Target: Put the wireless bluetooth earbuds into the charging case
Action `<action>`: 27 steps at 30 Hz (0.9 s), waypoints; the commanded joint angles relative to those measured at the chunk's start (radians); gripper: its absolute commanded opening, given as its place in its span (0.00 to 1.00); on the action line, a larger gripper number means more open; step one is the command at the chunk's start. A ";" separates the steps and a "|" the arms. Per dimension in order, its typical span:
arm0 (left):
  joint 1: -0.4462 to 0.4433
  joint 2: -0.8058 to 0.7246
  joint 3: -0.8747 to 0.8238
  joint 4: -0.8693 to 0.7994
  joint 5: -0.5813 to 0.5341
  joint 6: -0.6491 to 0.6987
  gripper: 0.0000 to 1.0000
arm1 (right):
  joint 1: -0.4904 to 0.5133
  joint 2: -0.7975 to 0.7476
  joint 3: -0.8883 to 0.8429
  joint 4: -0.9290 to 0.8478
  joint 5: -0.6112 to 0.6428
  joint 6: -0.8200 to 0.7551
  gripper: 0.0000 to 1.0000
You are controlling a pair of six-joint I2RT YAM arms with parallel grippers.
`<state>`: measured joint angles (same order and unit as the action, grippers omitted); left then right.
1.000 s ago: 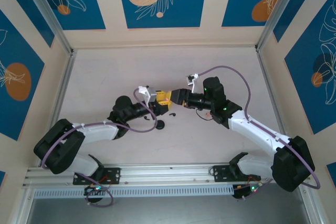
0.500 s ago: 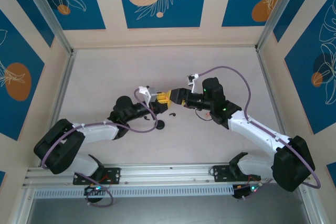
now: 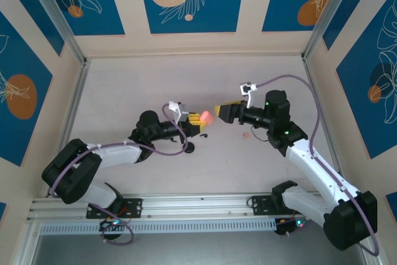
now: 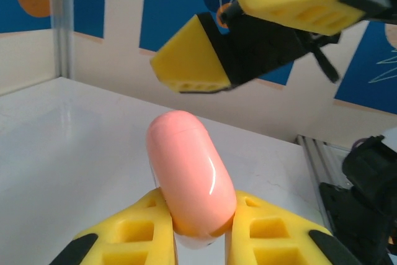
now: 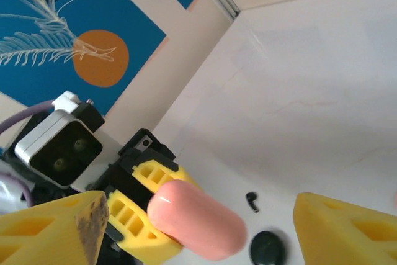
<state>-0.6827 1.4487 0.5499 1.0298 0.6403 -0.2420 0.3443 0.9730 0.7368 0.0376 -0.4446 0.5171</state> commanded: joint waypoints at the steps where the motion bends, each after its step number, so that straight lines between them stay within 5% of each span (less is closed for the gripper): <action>1: 0.013 0.011 0.033 0.045 0.126 -0.034 0.13 | -0.078 -0.015 0.007 -0.108 -0.268 -0.340 0.74; 5: 0.020 0.030 0.055 0.063 0.205 -0.072 0.11 | -0.128 -0.012 0.049 -0.282 -0.473 -0.754 0.64; 11: 0.024 0.072 0.061 0.185 0.267 -0.134 0.11 | -0.132 0.108 0.209 -0.633 -0.540 -1.126 0.59; 27: 0.031 0.097 0.071 0.268 0.311 -0.168 0.10 | -0.011 0.383 0.416 -0.854 -0.497 -1.355 0.53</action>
<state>-0.6643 1.5524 0.5987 1.2419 0.9169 -0.3962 0.3157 1.3266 1.1027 -0.7368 -0.9340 -0.7650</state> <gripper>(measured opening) 0.167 0.539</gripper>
